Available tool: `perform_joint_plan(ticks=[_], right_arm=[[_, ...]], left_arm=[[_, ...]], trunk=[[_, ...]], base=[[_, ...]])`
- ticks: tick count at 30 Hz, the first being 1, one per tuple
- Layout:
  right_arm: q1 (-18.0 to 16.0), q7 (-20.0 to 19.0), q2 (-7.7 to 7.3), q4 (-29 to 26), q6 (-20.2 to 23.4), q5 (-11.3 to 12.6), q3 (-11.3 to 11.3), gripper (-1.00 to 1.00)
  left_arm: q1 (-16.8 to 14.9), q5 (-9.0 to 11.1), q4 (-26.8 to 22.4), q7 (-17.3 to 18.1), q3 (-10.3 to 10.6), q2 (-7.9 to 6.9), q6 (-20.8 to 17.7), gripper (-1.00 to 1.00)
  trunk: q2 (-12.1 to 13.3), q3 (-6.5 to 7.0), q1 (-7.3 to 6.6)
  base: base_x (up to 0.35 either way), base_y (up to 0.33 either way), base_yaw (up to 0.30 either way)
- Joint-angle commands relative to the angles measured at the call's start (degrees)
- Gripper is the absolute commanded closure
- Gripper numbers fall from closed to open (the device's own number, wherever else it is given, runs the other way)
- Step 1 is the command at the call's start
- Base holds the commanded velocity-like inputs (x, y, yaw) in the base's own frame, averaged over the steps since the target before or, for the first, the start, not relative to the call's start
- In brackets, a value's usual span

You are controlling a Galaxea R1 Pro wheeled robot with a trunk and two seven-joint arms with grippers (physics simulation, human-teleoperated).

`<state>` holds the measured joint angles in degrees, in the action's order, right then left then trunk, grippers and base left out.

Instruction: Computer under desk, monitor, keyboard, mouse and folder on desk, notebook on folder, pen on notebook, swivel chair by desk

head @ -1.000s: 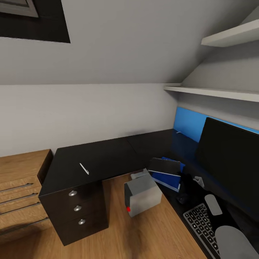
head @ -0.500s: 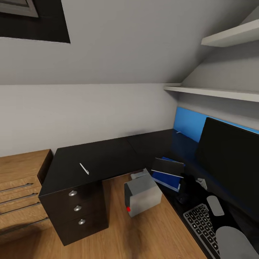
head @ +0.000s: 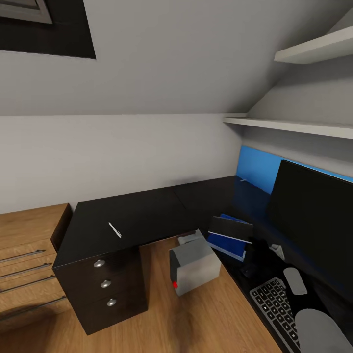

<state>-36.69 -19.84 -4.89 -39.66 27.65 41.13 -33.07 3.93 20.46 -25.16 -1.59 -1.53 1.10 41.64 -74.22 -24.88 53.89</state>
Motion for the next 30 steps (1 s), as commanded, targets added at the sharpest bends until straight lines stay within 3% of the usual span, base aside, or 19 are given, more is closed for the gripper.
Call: perform_joint_plan(ticks=[1, 20, 30], right_arm=[[-0.05, -0.02, 0.03, 0.00, 0.48, 0.26, -0.45, 1.00], [-0.05, 1.11, 0.13, 0.46, 0.20, 0.26, -1.29, 1.00], [-0.05, 1.39, 0.23, 2.51, -4.63, 0.30, -1.29, 1.00]], left_arm=[[0.02, -0.24, -0.09, -0.17, -0.15, 0.02, 0.02, -1.00], [0.02, -0.24, -0.08, -0.17, -0.16, 0.04, 0.11, -1.00], [0.02, -0.26, -0.10, -0.17, -0.14, 0.01, 0.11, -1.00]], trunk=[[-0.03, -0.05, 0.00], [-0.03, -0.05, 0.00], [-0.03, -0.05, 0.00]], base=[[0.000, 0.000, 0.000], [0.000, 0.000, 0.000], [0.000, 0.000, 0.000]])
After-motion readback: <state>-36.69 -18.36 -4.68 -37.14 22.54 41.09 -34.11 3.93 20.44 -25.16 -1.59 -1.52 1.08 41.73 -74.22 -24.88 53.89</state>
